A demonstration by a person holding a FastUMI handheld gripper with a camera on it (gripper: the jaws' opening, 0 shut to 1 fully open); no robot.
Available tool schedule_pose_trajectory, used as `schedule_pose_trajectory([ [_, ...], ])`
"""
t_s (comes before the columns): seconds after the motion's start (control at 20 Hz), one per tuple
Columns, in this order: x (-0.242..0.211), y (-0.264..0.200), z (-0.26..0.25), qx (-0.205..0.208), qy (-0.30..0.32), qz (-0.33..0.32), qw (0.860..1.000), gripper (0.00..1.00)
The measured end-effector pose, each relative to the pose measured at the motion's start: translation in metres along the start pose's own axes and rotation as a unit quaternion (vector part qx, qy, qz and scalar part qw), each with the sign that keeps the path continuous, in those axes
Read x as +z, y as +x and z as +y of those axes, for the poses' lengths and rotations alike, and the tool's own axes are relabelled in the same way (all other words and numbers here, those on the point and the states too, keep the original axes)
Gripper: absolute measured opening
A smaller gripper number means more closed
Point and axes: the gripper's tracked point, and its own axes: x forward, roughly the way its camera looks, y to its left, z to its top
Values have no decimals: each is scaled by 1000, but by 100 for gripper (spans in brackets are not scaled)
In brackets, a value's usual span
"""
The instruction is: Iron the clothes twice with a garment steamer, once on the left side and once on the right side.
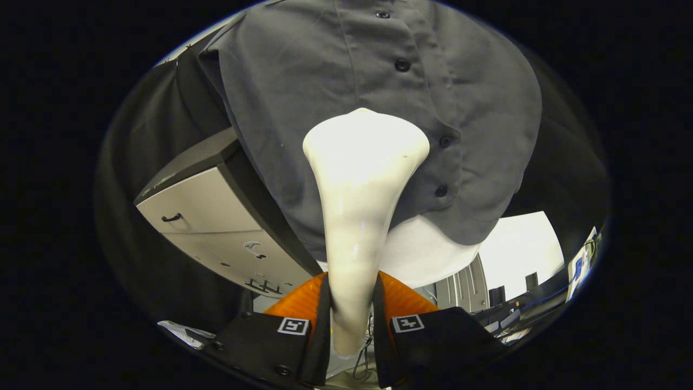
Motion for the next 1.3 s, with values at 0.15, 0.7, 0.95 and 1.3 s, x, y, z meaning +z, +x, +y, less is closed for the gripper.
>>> schedule_pose_trajectory([
  [0.15, 27, -22, -4, -8, -5, -28, 1000, 42],
  [0.7, 146, -90, -7, -24, -35, -133, 990, 42],
  [0.95, 197, -120, -19, -30, -38, -175, 983, 42],
  [1.3, 256, -150, -50, -49, -47, -221, 973, 42],
])
